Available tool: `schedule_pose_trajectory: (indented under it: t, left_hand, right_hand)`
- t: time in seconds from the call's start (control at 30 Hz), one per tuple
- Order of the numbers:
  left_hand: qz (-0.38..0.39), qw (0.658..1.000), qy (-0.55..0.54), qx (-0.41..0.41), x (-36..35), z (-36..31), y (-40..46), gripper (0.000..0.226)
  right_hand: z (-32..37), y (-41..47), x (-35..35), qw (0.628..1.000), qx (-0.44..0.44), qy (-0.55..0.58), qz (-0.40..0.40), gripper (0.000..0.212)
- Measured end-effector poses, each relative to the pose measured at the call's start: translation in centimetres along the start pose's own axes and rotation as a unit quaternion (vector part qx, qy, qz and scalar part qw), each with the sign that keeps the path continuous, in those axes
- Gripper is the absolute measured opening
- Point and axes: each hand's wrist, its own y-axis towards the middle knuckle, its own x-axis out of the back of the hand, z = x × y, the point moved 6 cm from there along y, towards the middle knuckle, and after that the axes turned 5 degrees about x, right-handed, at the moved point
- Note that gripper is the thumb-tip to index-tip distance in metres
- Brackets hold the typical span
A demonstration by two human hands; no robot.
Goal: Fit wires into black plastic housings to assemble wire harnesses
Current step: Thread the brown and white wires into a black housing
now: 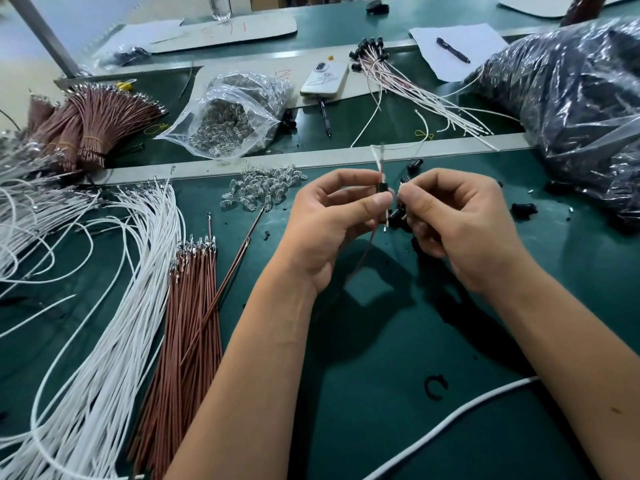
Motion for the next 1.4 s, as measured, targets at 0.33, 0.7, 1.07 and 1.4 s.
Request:
schedule_pose_trajectory:
  t: [0.33, 0.7, 1.07, 1.4]
  left_hand:
    - [-0.022, 0.995, -0.074, 0.057, 0.3, 0.4, 0.0, 0.025]
    - [-0.004, 0.971, -0.240, -0.004, 1.3, -1.2, 0.2, 0.023]
    - [0.007, 0.987, -0.158, -0.007, 0.5, -1.0, -0.1, 0.023]
    - [-0.067, 0.977, -0.202, -0.003, 1.1, -0.7, 0.3, 0.027]
  right_hand:
    - [0.5, -0.4, -1.2, 0.990, 0.058, -0.115, 0.051, 0.011]
    - [0.2, -3.4, -4.0, 0.908, -0.125, -0.076, 0.394, 0.010]
    - [0.0, -1.8, -3.3, 0.981, -0.097, -0.009, 0.167, 0.035]
    - [0.7, -1.9, -3.3, 0.971, -0.082, -0.028, 0.224, 0.024]
